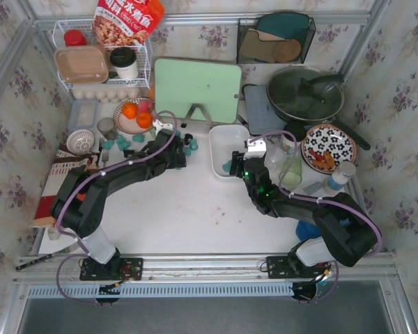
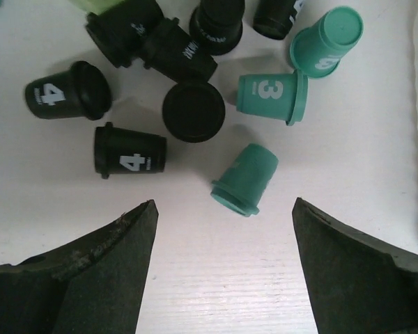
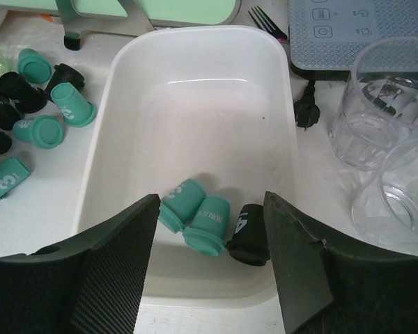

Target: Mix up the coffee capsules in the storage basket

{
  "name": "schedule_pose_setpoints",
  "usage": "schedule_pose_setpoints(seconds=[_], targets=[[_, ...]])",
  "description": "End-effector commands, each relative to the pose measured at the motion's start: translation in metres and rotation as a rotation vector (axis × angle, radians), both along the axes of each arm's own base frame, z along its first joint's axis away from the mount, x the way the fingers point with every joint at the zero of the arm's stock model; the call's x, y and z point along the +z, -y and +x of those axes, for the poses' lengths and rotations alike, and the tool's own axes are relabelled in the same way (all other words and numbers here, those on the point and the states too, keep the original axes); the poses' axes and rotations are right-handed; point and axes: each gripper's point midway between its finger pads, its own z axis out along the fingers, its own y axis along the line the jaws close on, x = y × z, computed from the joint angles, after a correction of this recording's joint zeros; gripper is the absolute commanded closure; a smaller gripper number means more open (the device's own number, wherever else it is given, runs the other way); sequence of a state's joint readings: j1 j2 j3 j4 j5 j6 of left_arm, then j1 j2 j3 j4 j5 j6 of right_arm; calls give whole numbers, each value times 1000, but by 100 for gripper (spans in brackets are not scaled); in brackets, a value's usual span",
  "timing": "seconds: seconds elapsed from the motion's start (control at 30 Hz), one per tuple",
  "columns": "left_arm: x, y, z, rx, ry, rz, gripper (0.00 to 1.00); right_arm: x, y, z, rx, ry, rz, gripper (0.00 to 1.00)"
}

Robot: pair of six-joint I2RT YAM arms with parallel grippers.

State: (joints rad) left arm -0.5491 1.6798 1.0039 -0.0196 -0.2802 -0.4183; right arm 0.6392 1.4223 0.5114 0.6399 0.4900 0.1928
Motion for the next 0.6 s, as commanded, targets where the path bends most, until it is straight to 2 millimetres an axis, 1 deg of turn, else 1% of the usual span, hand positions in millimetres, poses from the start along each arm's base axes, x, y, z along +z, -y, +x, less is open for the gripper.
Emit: schedule_pose_setpoints(seconds=[0.0, 0.13, 0.33, 0.5, 0.57], targets=[[-11, 16, 3, -34, -67, -33, 19, 2, -4, -2, 20, -11, 23, 31], [-20, 18, 12, -58, -104, 26, 19, 4, -9, -3, 44, -16, 36, 31], [-36, 20, 19, -79, -157, 77, 20, 6, -12, -5, 63, -22, 44, 31], [-48, 19, 18, -84, -206, 98, 20, 6, -15, -5, 76, -29, 47, 31], [-51, 20, 16, -85, -224, 95, 22, 6, -16, -5, 79, -31, 47, 30]])
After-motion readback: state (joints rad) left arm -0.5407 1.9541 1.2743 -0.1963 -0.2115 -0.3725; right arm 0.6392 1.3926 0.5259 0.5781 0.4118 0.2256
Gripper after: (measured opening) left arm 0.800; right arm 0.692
